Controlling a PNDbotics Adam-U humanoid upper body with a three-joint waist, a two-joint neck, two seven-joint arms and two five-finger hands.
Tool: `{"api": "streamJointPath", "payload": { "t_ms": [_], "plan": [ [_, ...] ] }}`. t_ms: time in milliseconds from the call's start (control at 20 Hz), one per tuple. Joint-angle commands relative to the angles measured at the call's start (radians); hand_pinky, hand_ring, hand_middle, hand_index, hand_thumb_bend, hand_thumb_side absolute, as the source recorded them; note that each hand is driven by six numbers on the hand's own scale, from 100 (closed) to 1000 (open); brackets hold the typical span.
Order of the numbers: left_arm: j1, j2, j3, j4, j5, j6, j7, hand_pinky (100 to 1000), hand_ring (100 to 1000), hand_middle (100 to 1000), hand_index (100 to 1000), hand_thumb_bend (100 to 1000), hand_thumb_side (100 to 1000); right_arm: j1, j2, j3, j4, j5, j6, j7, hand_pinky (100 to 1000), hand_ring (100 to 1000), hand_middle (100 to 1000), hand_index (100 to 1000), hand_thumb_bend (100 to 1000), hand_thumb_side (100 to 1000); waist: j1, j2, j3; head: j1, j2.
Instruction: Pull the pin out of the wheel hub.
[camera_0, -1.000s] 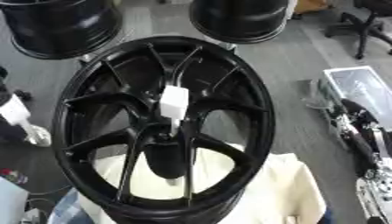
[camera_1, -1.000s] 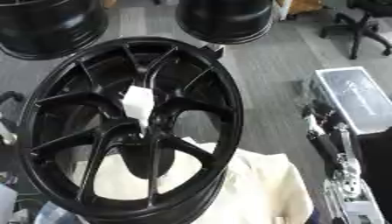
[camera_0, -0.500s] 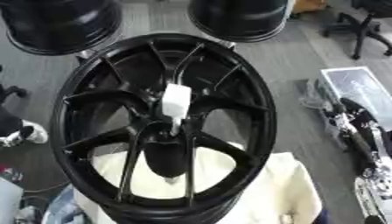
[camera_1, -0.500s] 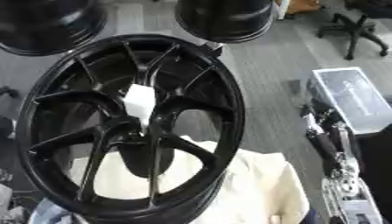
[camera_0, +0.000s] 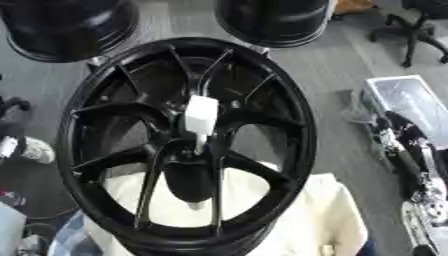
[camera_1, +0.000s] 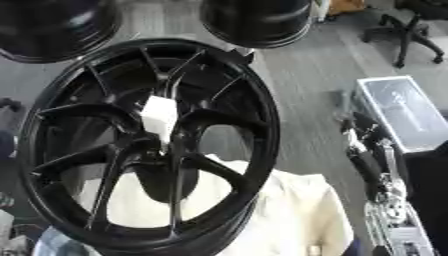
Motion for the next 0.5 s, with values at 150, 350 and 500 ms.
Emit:
{"api": "streamJointPath", "payload": {
  "t_ms": [150, 350, 500],
  "plan": [
    [-0.014, -0.125, 0.037, -0.126, 0.015, 0.024, 0.056, 695, 817, 696, 788, 337, 790, -0.011, -0.002, -0.006, -0.021, -0.007, -0.002, 0.0, 801, 761, 734, 837, 189, 483, -0.004, -0.008, 0.001, 0.001, -0.007],
    [-0.012, -0.16, 0.02, -0.126, 0.036, 0.052, 0.083, 690, 814, 697, 796, 323, 798, -0.015, -0.002, -0.003, -0.022, -0.008, -0.002, 0.003, 800, 761, 734, 837, 189, 483, -0.005, -0.006, 0.001, 0.01, -0.001],
    [-0.007, -0.17, 0.008, -0.125, 0.039, 0.05, 0.081, 692, 817, 702, 804, 323, 805, -0.015, 0.001, -0.003, -0.023, -0.007, -0.002, 0.004, 800, 761, 734, 837, 190, 483, -0.004, -0.003, -0.002, 0.012, 0.003]
  ]
}}
